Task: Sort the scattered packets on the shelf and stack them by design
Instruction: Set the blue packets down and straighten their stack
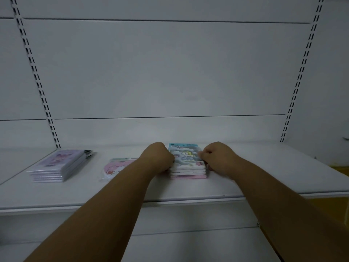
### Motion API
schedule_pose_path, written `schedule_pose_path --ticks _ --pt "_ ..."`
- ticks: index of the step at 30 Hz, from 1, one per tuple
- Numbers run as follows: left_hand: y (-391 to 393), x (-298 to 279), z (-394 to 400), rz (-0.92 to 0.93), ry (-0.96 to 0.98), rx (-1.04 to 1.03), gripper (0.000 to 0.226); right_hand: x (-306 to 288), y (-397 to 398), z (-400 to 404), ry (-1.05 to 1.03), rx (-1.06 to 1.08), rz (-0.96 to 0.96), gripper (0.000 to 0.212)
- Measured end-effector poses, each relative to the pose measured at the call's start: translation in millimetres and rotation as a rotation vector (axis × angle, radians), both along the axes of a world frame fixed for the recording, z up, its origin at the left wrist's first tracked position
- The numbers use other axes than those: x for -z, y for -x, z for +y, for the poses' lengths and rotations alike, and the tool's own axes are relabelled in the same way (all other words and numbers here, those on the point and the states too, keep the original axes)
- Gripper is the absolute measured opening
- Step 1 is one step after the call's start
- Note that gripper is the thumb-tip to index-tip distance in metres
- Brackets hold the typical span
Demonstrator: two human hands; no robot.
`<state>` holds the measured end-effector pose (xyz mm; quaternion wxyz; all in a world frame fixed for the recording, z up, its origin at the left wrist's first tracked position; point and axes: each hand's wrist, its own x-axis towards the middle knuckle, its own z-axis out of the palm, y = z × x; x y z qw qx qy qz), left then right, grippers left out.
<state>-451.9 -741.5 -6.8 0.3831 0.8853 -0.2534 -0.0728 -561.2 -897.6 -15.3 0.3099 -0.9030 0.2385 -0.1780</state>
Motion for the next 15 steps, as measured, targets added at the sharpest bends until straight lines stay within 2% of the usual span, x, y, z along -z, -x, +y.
schedule_pose_path --ticks 2,5,7,10,15 --pt "2.1 1.0 3.7 -0.049 -0.014 0.006 0.031 1.8 4.5 0.7 0.031 0.006 -0.014 0.042" --pt "7.9 3.5 12.7 -0.124 -0.081 -0.019 0.029 6.7 19.1 2.5 0.206 0.024 -0.005 0.044" --pt "12.2 8.9 21.2 -0.237 -0.165 -0.048 0.026 12.1 32.7 4.9 0.269 -0.025 -0.005 0.041" --pt "21.8 16.4 32.4 -0.321 -0.235 0.003 0.02 19.2 44.2 8.5 0.309 -0.103 0.015 0.033" --pt "27.2 25.2 34.3 -0.424 -0.223 0.016 0.012 24.0 44.1 7.6 0.327 -0.119 -0.059 0.022"
